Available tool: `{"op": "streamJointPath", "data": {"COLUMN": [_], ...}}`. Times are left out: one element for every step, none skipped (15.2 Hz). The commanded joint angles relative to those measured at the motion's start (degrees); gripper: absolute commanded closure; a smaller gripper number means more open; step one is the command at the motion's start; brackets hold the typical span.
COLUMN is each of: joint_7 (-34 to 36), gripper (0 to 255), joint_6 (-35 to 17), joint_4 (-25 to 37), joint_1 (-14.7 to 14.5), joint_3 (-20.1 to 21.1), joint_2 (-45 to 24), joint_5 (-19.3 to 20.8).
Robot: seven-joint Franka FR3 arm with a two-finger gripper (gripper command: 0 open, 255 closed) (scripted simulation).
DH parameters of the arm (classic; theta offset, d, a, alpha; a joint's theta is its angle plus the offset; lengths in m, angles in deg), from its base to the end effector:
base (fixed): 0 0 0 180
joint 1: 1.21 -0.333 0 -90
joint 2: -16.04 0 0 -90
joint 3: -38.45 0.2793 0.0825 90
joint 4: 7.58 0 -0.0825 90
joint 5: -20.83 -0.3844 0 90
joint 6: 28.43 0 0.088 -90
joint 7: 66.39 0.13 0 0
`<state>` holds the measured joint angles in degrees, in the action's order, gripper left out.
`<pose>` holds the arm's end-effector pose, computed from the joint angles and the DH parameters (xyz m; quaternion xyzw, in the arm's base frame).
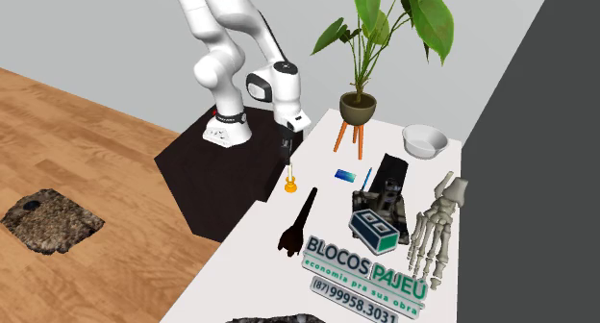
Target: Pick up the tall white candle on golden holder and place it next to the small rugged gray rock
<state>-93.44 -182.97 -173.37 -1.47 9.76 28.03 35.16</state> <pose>0.3208 -0.1456 0.1782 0.9944 0.1057 -0.0019 0.0028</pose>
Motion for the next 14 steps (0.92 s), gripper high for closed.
{"op": "streamJointPath", "data": {"joint_7": [-2.0,-2.6,-3.4,-4.4,-5.6,-7.0,-9.8,-9.8,-9.8,-9.8,-9.8,-9.8,-9.8,-9.8], "gripper": [0,0,0,0,0,0,0,0,0,0,0,0,0,0], "joint_6": [-3.2,-4.4,-5.7,-7.0,-8.2,-9.4,-11.3,-11.3,-11.3,-11.3,-11.3,-11.3,-11.3,-11.3], "joint_4": [-0.1,-0.1,-0.1,-0.1,-0.1,0.0,0.1,0.1,0.1,0.1,0.1,0.1,0.1,0.1], "joint_1": [-0.8,-1.4,-1.9,-2.6,-3.2,-3.9,-4.9,-4.8,-4.7,-4.6,-4.6,-4.6,-4.6,-4.6], "joint_3": [-1.1,-1.4,-1.7,-2.0,-2.2,-2.3,-2.3,-2.1,-2.0,-2.0,-2.0,-1.9,-1.9,-1.9], "joint_2": [-3.1,-4.4,-5.7,-7.1,-8.4,-9.9,-12.1,-12.1,-12.1,-12.1,-12.1,-12.1,-12.1,-12.1], "joint_5": [-1.4,-2.4,-3.6,-5.0,-6.7,-8.7,-12.8,-12.8,-12.8,-12.8,-12.8,-12.8,-12.8,-12.8]}}
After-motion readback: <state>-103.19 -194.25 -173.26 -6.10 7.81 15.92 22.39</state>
